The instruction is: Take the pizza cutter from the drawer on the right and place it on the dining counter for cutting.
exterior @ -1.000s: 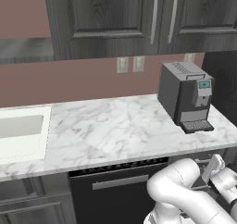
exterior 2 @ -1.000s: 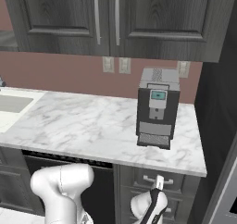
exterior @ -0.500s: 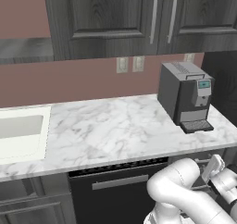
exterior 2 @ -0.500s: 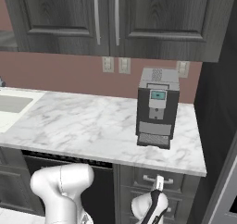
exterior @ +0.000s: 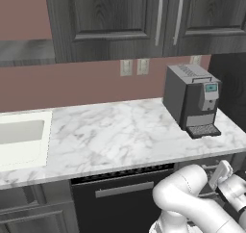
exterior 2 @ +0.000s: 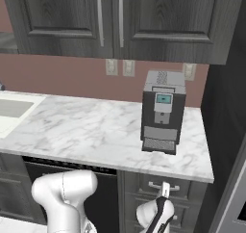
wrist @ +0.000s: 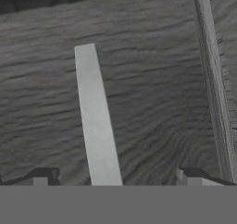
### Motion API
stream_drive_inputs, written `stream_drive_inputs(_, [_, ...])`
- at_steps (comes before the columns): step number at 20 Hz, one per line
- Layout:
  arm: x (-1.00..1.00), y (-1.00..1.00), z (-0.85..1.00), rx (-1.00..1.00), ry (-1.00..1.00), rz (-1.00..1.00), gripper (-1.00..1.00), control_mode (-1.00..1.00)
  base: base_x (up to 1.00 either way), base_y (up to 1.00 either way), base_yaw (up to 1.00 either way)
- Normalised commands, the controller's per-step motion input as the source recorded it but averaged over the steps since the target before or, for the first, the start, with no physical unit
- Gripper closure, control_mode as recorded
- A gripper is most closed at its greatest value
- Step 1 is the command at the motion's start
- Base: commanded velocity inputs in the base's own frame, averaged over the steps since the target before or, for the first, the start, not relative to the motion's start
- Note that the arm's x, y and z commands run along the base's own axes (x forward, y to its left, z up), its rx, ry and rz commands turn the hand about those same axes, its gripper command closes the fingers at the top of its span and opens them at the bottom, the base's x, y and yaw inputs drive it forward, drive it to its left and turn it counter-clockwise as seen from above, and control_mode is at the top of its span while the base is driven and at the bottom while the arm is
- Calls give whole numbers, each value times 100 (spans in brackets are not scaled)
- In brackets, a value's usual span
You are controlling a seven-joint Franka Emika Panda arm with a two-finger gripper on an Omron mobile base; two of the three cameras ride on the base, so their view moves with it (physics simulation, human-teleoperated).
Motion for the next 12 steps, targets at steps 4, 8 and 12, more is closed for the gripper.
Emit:
stream_drive_inputs(4, [1, 0, 0, 0, 0, 0, -100, -100, 0, 0, 0])
stream_drive_inputs(8, [0, 0, 0, 0, 0, 0, -100, -100, 0, 0, 0])
stream_drive_inputs(12, [0, 0, 0, 0, 0, 0, -100, -100, 0, 0, 0])
